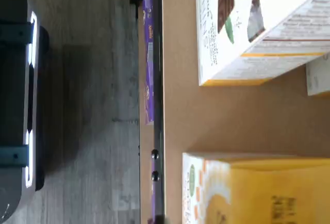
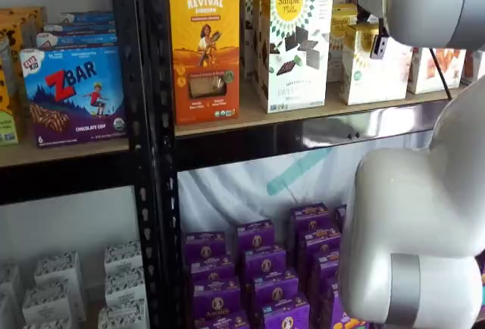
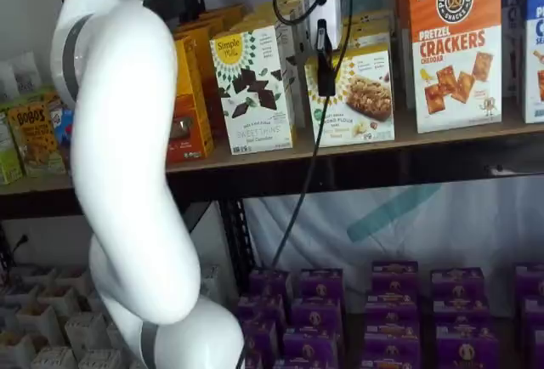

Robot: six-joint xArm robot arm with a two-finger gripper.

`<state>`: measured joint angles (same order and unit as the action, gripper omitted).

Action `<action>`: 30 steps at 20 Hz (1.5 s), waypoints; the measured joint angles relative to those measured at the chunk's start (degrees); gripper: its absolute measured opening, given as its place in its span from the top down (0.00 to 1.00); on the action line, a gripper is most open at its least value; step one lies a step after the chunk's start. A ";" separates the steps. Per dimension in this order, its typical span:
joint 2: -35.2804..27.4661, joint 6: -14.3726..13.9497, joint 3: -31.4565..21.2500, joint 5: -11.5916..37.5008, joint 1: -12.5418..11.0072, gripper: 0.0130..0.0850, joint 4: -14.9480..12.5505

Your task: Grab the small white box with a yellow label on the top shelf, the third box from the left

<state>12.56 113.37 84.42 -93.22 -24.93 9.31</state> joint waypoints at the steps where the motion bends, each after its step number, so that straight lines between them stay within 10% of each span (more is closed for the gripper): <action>1: 0.03 0.06 0.00 0.03 -0.12 0.33 0.32; 16: 0.16 0.01 -0.16 0.04 -0.15 0.72 0.92; 30: 0.25 0.10 0.63 -3.26 -0.59 0.78 1.25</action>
<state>12.81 113.47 85.06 -96.48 -25.52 10.56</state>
